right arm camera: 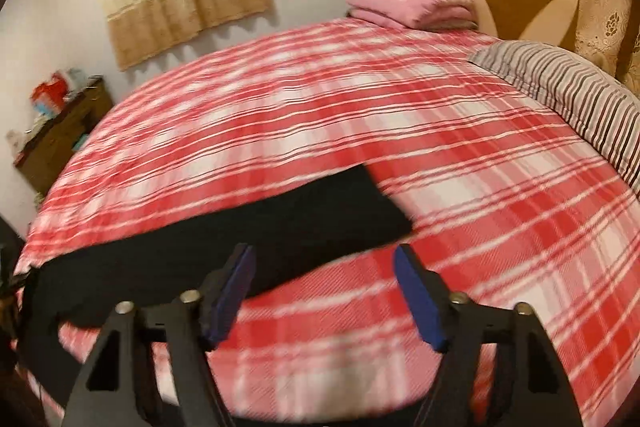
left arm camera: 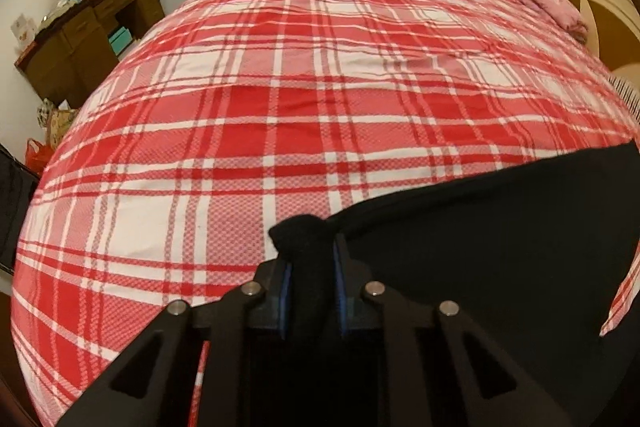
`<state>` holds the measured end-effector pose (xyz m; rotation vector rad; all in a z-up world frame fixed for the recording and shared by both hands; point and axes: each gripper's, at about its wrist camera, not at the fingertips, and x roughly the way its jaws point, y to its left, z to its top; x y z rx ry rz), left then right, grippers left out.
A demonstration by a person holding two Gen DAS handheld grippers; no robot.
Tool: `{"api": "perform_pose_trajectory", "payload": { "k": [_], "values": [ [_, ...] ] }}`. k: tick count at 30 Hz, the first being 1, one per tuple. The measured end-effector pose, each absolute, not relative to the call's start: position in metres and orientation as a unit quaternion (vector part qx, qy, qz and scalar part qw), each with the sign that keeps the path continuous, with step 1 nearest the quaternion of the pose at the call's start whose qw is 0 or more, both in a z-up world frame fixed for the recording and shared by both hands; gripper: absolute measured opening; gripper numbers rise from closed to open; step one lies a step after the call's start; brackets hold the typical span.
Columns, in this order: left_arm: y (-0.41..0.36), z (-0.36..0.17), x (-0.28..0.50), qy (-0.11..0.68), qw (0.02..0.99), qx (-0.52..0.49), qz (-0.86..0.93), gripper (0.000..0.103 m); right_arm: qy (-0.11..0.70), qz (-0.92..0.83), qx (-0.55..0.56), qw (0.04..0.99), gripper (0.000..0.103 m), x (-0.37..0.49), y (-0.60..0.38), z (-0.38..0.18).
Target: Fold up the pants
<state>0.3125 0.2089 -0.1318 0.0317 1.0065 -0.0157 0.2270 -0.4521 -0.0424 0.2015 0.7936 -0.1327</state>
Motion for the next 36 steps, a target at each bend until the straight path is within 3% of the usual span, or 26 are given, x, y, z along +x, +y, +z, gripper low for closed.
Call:
{"api": "perform_pose_trajectory", "payload": {
  "k": [9, 20, 22, 24, 26, 29, 31, 36],
  "values": [
    [0.207, -0.136, 0.312, 0.470, 0.883, 0.014, -0.002, 0.019, 0.437, -0.067, 0.091, 0.892, 0.064, 0.321, -0.489, -0.084],
    [0.207, -0.139, 0.312, 0.466, 0.885, 0.009, -0.002, 0.020, 0.485, -0.031, 0.093, 0.869, 0.064, 0.379, -0.502, -0.132],
    [0.206, -0.138, 0.313, 0.468, 0.884, 0.010, -0.001, 0.022, 0.496, -0.017, 0.086, 0.864, 0.056, 0.384, -0.500, -0.140],
    [0.208, -0.138, 0.315, 0.472, 0.882, 0.007, -0.001, 0.023, 0.492, -0.012, 0.067, 0.868, 0.032, 0.384, -0.496, -0.139],
    [0.210, -0.137, 0.318, 0.475, 0.880, 0.007, -0.005, 0.024, 0.488, -0.001, 0.076, 0.869, 0.016, 0.384, -0.497, -0.137],
    [0.208, -0.135, 0.319, 0.475, 0.880, 0.017, -0.013, 0.023, 0.488, 0.007, 0.070, 0.870, 0.012, 0.382, -0.494, -0.134],
    [0.204, -0.132, 0.317, 0.470, 0.882, 0.031, -0.020, 0.014, 0.479, 0.011, 0.061, 0.876, 0.011, 0.378, -0.487, -0.129],
    [0.200, -0.124, 0.312, 0.453, 0.890, 0.043, -0.017, 0.013, 0.432, 0.022, 0.061, 0.900, 0.010, 0.361, -0.479, -0.099]
  ]
}}
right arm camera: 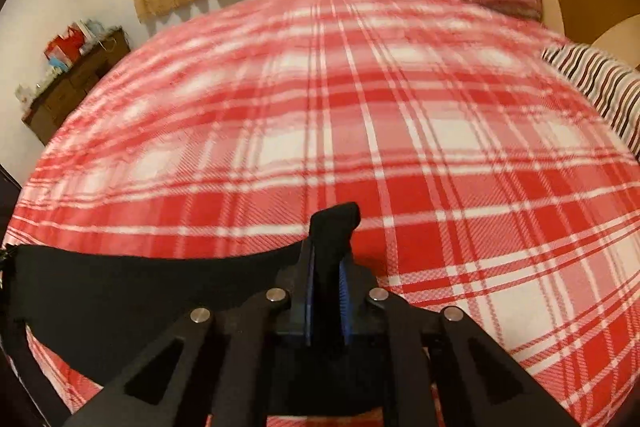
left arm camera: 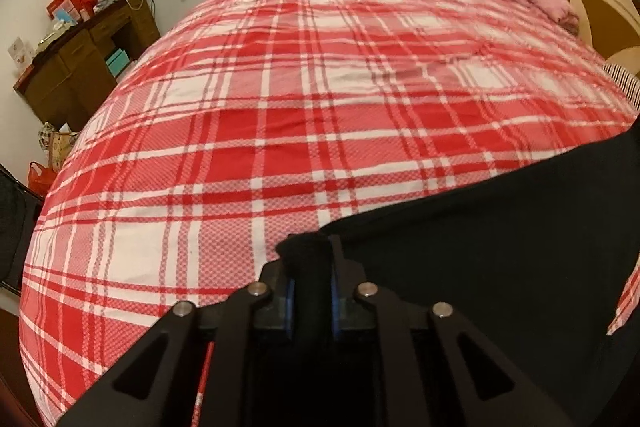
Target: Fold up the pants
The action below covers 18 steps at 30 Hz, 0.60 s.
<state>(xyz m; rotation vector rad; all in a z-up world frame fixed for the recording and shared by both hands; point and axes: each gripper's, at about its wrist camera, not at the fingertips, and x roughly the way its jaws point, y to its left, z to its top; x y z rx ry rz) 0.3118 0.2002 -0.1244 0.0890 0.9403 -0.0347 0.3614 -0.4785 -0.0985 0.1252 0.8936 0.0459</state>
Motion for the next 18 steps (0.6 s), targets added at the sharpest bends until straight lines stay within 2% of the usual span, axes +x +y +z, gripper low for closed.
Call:
{"api": "perform_pose_trajectory", "payload": {
  "k": [10, 18],
  "values": [
    [0.223, -0.097, 0.290, 0.406, 0.911, -0.047, -0.050, 0.013, 0.339, 0.049, 0.044, 0.938, 0.010, 0.295, -0.471, -0.029],
    [0.223, -0.073, 0.268, 0.374, 0.923, -0.047, -0.071, 0.013, 0.322, 0.054, -0.006, 0.945, 0.010, 0.240, -0.459, -0.010]
  ]
}}
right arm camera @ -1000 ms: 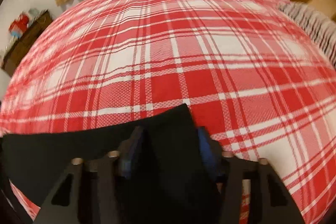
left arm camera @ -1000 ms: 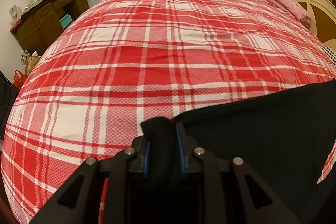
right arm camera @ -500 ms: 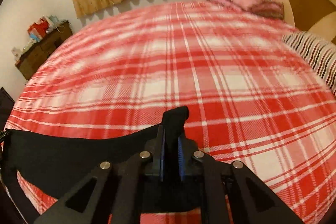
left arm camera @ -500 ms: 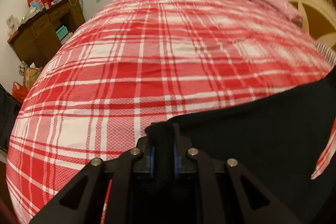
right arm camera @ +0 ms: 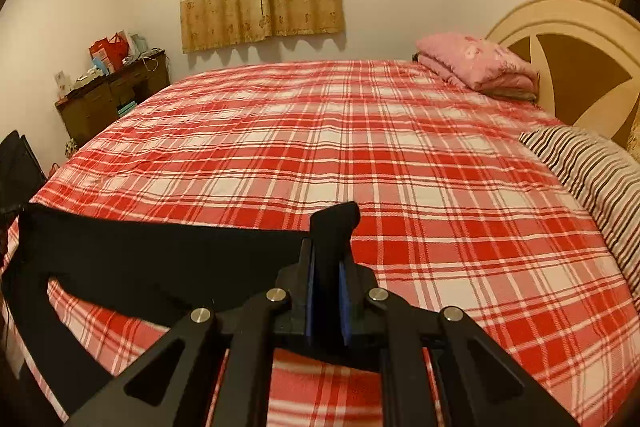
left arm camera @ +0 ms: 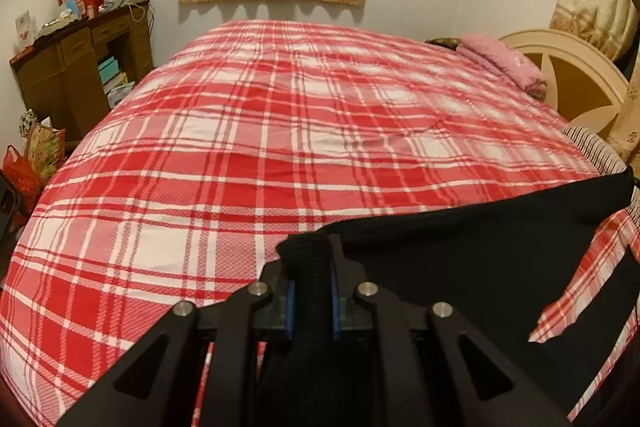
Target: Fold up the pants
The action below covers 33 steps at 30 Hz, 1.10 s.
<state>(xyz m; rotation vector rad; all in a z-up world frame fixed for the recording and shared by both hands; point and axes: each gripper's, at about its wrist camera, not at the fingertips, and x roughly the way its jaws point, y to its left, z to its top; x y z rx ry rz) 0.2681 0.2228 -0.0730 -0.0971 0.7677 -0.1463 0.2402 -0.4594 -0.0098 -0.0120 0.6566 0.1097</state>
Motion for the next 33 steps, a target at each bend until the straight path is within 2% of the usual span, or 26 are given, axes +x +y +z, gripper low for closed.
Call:
{"api": "perform_pose_trajectory", "payload": {
  "k": [10, 18, 33],
  "values": [
    [0.241, -0.053, 0.222, 0.326, 0.935, -0.096, -0.103, 0.013, 0.268, 0.067, -0.044, 0.960, 0.010, 0.175, -0.449, 0.024],
    [0.261, -0.069, 0.171, 0.312, 0.931, -0.126, -0.140, 0.013, 0.238, 0.103, -0.033, 0.965, 0.010, 0.112, -0.468, 0.018],
    [0.264, -0.120, 0.116, 0.327, 0.918, -0.119, -0.190, 0.014, 0.353, 0.117, -0.078, 0.925, 0.010, 0.058, -0.482, -0.065]
  ]
}}
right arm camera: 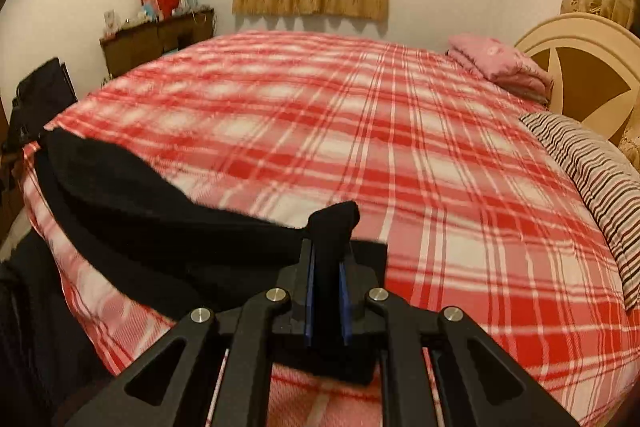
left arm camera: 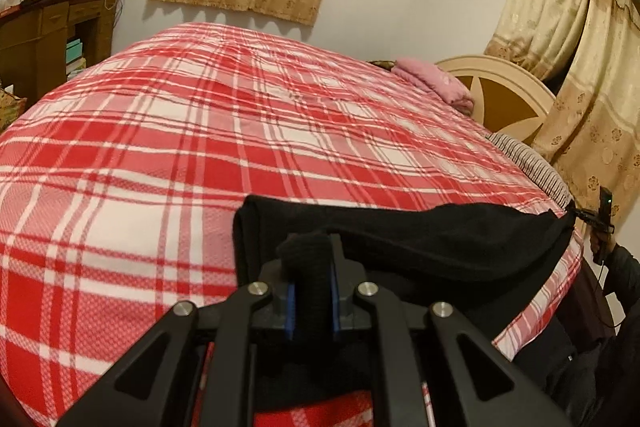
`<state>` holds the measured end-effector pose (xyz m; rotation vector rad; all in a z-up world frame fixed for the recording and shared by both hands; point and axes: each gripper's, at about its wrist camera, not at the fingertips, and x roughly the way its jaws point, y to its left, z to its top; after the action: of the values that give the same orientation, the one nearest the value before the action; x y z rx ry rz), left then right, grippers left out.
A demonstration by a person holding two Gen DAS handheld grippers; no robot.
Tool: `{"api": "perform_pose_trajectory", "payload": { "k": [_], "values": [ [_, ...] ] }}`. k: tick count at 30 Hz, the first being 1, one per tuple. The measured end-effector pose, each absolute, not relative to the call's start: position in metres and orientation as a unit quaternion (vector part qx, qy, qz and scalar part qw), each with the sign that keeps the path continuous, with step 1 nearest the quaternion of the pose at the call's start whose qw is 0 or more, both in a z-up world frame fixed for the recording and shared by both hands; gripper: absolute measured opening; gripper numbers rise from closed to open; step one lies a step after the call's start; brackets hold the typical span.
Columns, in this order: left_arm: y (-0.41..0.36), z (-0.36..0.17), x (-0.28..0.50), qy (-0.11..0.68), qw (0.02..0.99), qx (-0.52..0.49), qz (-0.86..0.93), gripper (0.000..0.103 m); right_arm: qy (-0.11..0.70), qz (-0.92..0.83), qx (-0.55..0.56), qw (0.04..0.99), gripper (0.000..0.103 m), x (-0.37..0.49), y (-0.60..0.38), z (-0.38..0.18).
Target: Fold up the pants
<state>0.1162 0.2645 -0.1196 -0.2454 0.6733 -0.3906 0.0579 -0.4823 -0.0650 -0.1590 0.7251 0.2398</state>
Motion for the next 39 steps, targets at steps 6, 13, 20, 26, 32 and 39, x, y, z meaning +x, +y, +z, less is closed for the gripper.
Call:
{"api": "perform_pose_trajectory", "payload": {
  "k": [6, 13, 20, 26, 32, 39],
  "values": [
    [0.263, -0.122, 0.107, 0.334, 0.919, -0.090, -0.187, 0.017, 0.373, 0.121, -0.083, 0.916, 0.011, 0.041, -0.487, -0.077],
    [0.254, -0.122, 0.101, 0.328, 0.928, -0.045, -0.169, 0.027, 0.402, 0.083, -0.100, 0.906, 0.059, 0.013, -0.498, -0.072],
    [0.246, -0.118, 0.087, 0.312, 0.939, 0.035, -0.138, 0.050, 0.363, 0.048, -0.117, 0.923, 0.060, -0.014, -0.483, -0.024],
    [0.231, -0.115, 0.082, 0.298, 0.938, 0.095, -0.148, 0.029, 0.336, 0.112, -0.135, 0.925, 0.060, 0.014, -0.376, 0.002],
    [0.211, -0.112, 0.081, 0.284, 0.934, 0.164, -0.139, 0.015, 0.374, 0.266, -0.182, 0.870, 0.060, 0.051, -0.213, -0.046],
    [0.219, -0.102, 0.086, 0.276, 0.935, 0.167, -0.151, 0.015, 0.406, 0.350, -0.221, 0.815, 0.060, 0.069, -0.081, -0.113]
  ]
}}
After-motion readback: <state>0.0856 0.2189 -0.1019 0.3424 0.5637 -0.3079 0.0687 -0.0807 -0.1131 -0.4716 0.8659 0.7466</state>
